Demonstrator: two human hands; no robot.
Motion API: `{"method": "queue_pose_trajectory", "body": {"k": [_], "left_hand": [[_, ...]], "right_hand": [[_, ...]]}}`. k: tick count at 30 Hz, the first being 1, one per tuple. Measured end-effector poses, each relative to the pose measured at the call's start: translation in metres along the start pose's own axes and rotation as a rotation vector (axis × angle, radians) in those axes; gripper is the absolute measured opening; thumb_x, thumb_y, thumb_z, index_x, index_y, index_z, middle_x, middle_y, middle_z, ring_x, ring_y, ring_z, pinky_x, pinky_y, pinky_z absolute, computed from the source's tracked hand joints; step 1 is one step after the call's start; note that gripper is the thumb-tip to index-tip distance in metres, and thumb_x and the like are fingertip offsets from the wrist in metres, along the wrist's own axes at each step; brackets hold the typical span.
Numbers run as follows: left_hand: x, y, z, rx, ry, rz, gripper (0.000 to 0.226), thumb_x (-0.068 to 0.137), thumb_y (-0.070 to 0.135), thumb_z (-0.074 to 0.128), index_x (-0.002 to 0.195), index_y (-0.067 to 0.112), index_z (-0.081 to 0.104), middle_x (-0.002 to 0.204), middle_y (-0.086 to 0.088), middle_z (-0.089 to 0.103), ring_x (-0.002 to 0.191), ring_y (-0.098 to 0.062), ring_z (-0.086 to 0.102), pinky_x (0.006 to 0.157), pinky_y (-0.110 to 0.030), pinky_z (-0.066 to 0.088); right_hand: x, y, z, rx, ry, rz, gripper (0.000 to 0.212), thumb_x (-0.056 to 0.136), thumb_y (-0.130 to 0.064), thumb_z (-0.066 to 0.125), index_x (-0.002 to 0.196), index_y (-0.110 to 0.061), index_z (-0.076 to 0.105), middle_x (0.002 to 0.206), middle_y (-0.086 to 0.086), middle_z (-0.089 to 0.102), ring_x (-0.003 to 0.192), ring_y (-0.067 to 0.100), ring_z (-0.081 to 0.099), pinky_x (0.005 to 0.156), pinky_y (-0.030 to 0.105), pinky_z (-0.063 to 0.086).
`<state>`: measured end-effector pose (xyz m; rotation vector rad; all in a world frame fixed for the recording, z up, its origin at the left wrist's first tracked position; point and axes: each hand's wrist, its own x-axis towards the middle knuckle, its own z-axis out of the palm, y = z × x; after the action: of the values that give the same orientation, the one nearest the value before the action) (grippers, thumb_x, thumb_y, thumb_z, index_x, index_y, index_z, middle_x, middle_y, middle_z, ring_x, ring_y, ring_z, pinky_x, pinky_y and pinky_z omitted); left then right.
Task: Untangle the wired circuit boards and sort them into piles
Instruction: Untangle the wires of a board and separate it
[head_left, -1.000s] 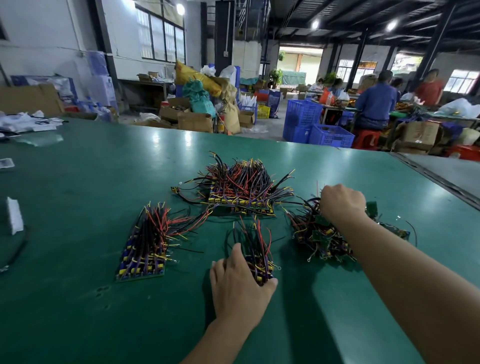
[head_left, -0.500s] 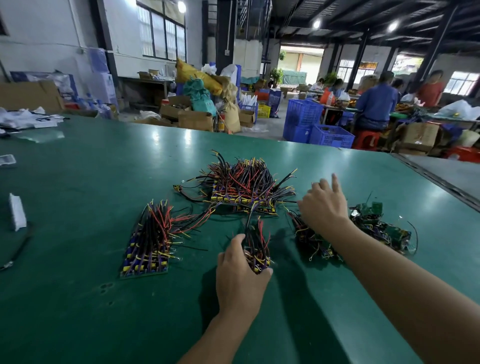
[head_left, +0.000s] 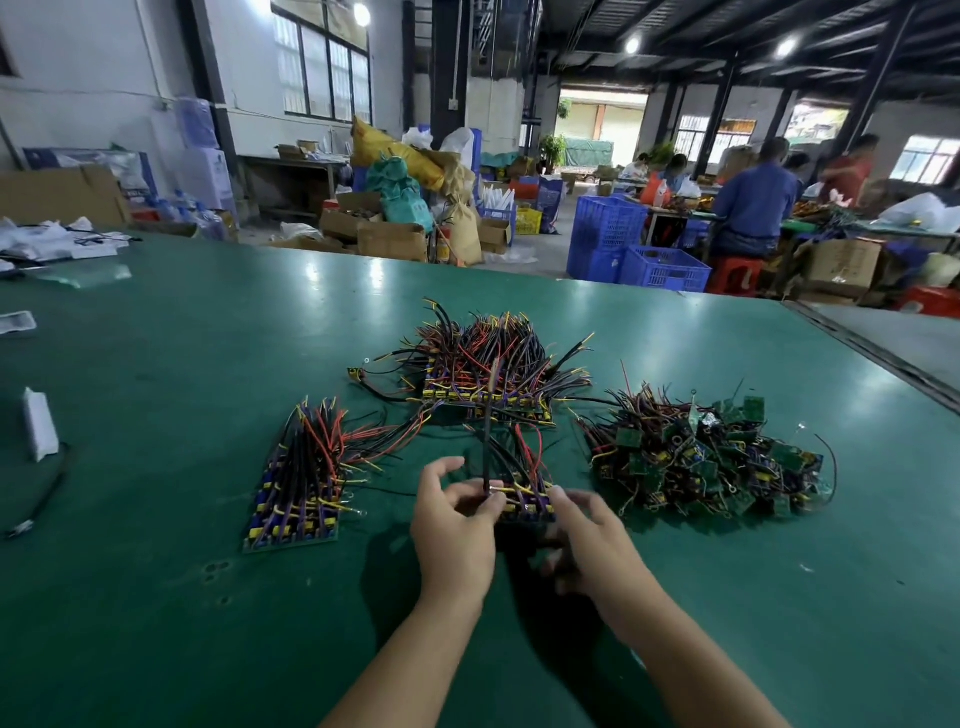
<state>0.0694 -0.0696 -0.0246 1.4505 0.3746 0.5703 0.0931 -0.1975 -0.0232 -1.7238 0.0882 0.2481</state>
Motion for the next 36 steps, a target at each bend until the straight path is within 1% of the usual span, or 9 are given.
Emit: {"method": "queue_pose_trajectory", "body": {"k": [4, 6, 12, 17, 20, 24, 28, 32, 36], "left_hand": [[-0.006, 0.002, 0.002, 0.031, -0.08, 0.142, 0.043, 0.076, -0.005, 0.075, 0.1, 0.025, 0.054, 0.078, 0.002, 0.074, 0.077, -0.007, 0.069, 0.076, -0.019, 0.049], [-0.01, 0.005, 0.003, -0.002, -0.131, 0.172, 0.041, 0.076, -0.005, 0.075, 0.1, 0.022, 0.056, 0.08, 0.004, 0.075, 0.078, -0.009, 0.07, 0.077, -0.019, 0.052], [-0.021, 0.015, 0.002, -0.057, -0.438, 0.218, 0.035, 0.071, -0.015, 0.07, 0.088, 0.015, 0.065, 0.084, 0.001, 0.074, 0.081, -0.011, 0.07, 0.069, -0.02, 0.054], [-0.018, 0.014, 0.01, -0.252, -0.287, -0.089, 0.024, 0.081, -0.016, 0.052, 0.082, 0.007, 0.059, 0.079, -0.006, 0.064, 0.075, -0.018, 0.061, 0.062, -0.027, 0.056], [-0.02, 0.012, 0.018, -0.241, -0.301, -0.257, 0.019, 0.1, 0.011, 0.047, 0.083, 0.011, 0.058, 0.075, -0.006, 0.065, 0.063, -0.02, 0.06, 0.051, -0.03, 0.053], [-0.024, 0.009, 0.021, -0.312, -0.388, -0.273, 0.035, 0.103, 0.03, 0.04, 0.094, 0.012, 0.068, 0.087, -0.008, 0.075, 0.074, -0.02, 0.07, 0.064, -0.032, 0.055], [-0.024, 0.01, 0.023, -0.412, -0.458, -0.287, 0.032, 0.092, 0.038, 0.05, 0.1, 0.013, 0.067, 0.095, -0.008, 0.074, 0.085, -0.022, 0.069, 0.073, -0.036, 0.054], [-0.028, 0.013, 0.023, -0.51, -0.597, -0.318, 0.031, 0.075, 0.023, 0.062, 0.102, 0.01, 0.057, 0.095, -0.01, 0.068, 0.076, -0.017, 0.064, 0.061, -0.028, 0.053], [-0.028, 0.013, 0.018, -0.528, -0.701, -0.318, 0.051, 0.07, 0.001, 0.073, 0.118, 0.008, 0.056, 0.097, -0.011, 0.068, 0.085, -0.018, 0.067, 0.072, -0.028, 0.055]], "right_hand": [[0.001, 0.0, -0.004, 0.45, -0.039, 0.076, 0.03, 0.101, -0.037, 0.047, 0.115, -0.01, 0.047, 0.083, 0.013, 0.068, 0.05, 0.027, 0.064, 0.041, 0.027, 0.047], [0.001, -0.002, -0.008, 0.519, -0.038, 0.084, 0.036, 0.101, -0.039, 0.045, 0.119, -0.008, 0.047, 0.096, 0.018, 0.07, 0.057, 0.029, 0.068, 0.046, 0.03, 0.052], [-0.001, -0.005, -0.022, 0.628, -0.129, -0.007, 0.042, 0.083, -0.037, 0.062, 0.109, -0.004, 0.061, 0.091, 0.013, 0.072, 0.074, 0.022, 0.071, 0.061, 0.034, 0.057], [-0.005, -0.012, -0.029, 0.659, -0.092, -0.146, 0.028, 0.076, -0.032, 0.065, 0.097, -0.013, 0.061, 0.084, 0.006, 0.074, 0.066, 0.017, 0.071, 0.05, 0.029, 0.055], [-0.009, -0.01, -0.026, 0.61, -0.177, -0.261, 0.029, 0.073, -0.024, 0.069, 0.098, -0.012, 0.062, 0.089, 0.01, 0.074, 0.074, 0.02, 0.072, 0.059, 0.034, 0.059], [-0.014, -0.007, -0.015, 0.362, -0.115, -0.342, 0.041, 0.067, -0.026, 0.076, 0.103, -0.011, 0.063, 0.091, 0.016, 0.074, 0.082, 0.025, 0.072, 0.076, 0.044, 0.06], [-0.013, -0.005, -0.011, 0.35, 0.016, -0.437, 0.019, 0.077, -0.021, 0.071, 0.093, -0.012, 0.066, 0.084, 0.007, 0.076, 0.079, 0.017, 0.073, 0.067, 0.024, 0.058], [-0.011, -0.007, -0.014, 0.448, 0.093, -0.429, 0.023, 0.07, -0.034, 0.07, 0.087, -0.018, 0.067, 0.08, 0.01, 0.073, 0.073, 0.019, 0.069, 0.068, 0.033, 0.058], [-0.009, -0.006, -0.016, 0.594, 0.023, -0.386, 0.012, 0.074, -0.031, 0.07, 0.082, -0.021, 0.069, 0.077, 0.006, 0.07, 0.066, 0.016, 0.066, 0.061, 0.03, 0.057]]}}
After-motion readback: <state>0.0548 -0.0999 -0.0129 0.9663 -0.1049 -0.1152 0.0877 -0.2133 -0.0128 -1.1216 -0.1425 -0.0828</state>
